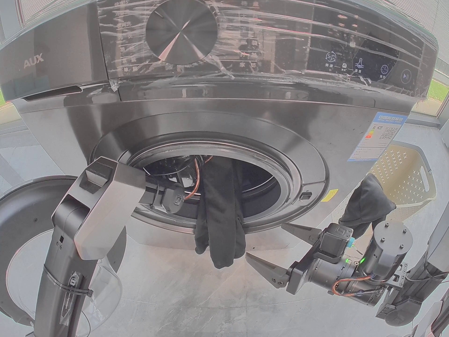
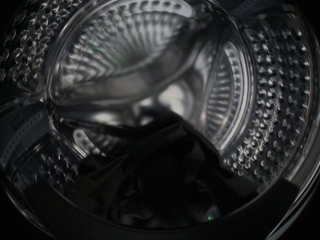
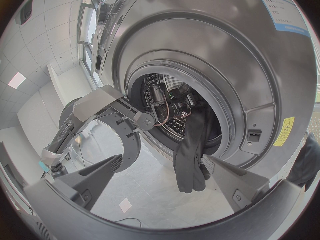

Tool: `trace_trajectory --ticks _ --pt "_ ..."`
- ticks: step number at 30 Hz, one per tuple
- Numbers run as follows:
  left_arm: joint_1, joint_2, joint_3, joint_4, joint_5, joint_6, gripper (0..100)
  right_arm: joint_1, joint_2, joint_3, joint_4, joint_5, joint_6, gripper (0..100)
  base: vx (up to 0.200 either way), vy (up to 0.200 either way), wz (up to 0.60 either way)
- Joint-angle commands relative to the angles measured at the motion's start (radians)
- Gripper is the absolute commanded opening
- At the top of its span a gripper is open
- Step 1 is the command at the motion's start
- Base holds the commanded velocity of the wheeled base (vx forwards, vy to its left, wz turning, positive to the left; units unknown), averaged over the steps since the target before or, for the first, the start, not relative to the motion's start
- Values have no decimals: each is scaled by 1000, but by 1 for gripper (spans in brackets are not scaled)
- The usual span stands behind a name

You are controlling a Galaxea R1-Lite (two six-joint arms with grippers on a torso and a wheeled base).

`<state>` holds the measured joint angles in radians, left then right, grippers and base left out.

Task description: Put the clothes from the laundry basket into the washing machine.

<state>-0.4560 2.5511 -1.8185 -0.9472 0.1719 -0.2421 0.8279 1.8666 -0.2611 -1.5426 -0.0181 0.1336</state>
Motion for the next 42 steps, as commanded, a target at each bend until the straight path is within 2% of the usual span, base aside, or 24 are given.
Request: trace_trajectory --ticks 1,5,9,14,21,27,28,42 --pt "-27 -46 113 8 -3 4 100 0 3 0 -1 0 0 100 0 0 0" --pt "-53 -146 286 48 -35 12 100 0 6 0 -1 0 1 100 0 0 0" --pt "-89 -239 447 108 -95 17 100 0 11 0 -1 1 0 100 0 0 0" --pt "-135 -301 605 165 -115 61 100 0 17 0 -1 1 1 100 0 0 0" --pt "-153 -293 728 165 -135 109 100 2 19 0 -1 1 1 100 0 0 0" --pt "-148 -245 722 166 -129 119 100 0 26 0 -1 3 1 100 0 0 0" --pt "-148 -245 722 166 -129 119 0 0 26 0 -1 3 1 100 0 0 0" --pt "-99 -192 582 93 -126 101 0 0 26 0 -1 4 6 100 0 0 0"
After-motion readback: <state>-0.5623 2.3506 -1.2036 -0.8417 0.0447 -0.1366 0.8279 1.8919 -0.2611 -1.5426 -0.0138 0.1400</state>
